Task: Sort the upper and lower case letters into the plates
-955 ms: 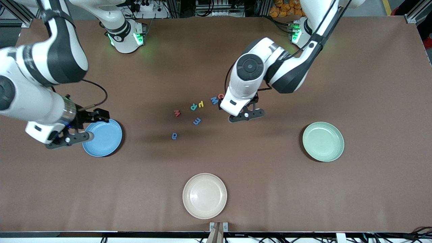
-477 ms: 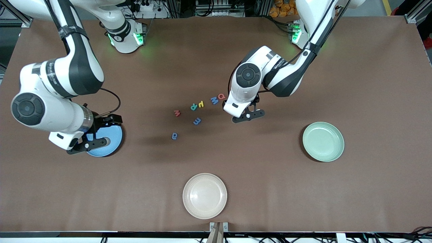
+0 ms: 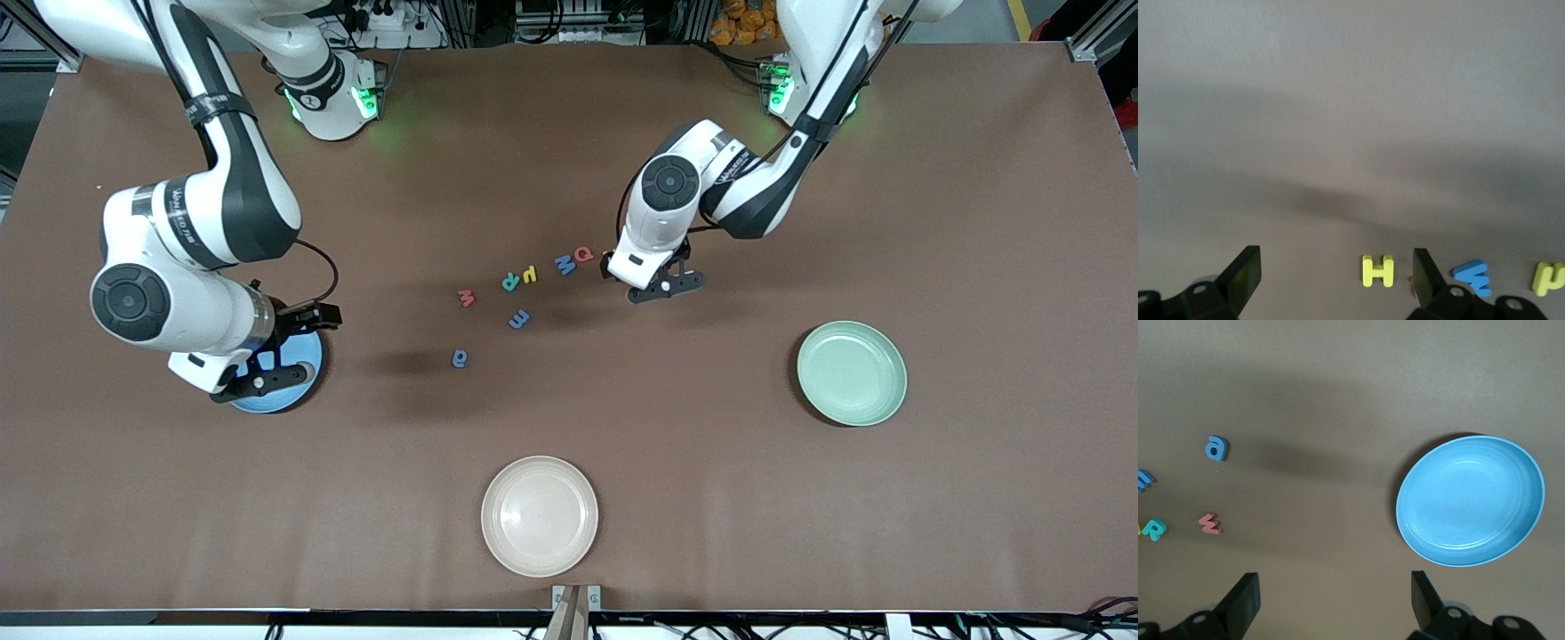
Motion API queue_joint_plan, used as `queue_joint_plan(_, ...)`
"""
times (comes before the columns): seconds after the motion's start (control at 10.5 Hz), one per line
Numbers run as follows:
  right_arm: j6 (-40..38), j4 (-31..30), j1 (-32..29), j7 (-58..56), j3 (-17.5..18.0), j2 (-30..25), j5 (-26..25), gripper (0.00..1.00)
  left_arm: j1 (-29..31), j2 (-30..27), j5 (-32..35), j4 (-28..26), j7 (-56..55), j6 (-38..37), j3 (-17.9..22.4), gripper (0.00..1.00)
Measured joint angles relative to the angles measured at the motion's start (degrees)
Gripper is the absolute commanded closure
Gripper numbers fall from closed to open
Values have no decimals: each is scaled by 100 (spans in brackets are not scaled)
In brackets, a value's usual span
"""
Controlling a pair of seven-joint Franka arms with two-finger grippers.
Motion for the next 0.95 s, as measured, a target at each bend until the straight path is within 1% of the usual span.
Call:
queue_joint_plan(0.19,423,-484,121,298,4,-185,24,0,-221,-30,0,-250,-127,96,-15,0)
queue_joint_plan(0.29,495,-620,264,579,8,-253,25,0,-321,-27,0,-314,-190,167,-34,0)
queue_joint_plan(0.48,537,-727,534,1047,11,-347,25,0,-528,-2,0,-377,-289,271,-45,0)
queue_joint_plan(0.76,606,-758,563,1127,-23,-354,25,0,-578,222,0,-373,-293,458,-42,0)
queue_joint_plan(0.95,822,-833,560,1139,-40,-345,25,0,-580,467,75,-358,-293,713,-42,0)
